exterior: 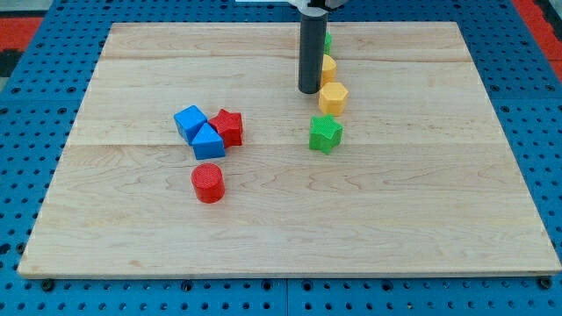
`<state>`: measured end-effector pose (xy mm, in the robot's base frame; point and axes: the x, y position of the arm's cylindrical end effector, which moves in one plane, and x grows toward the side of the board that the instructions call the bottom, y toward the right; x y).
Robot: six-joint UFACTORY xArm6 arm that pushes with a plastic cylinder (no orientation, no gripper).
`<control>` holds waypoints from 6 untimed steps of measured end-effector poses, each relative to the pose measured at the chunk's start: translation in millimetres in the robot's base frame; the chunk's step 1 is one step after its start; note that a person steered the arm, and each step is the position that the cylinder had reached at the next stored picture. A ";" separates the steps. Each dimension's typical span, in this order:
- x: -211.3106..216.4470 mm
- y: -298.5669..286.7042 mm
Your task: Move your arm to the top right of the red star
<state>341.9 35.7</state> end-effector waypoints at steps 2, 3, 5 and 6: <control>3.9 -2.0; 4.0 -45.4; 11.0 -79.8; 13.2 -82.3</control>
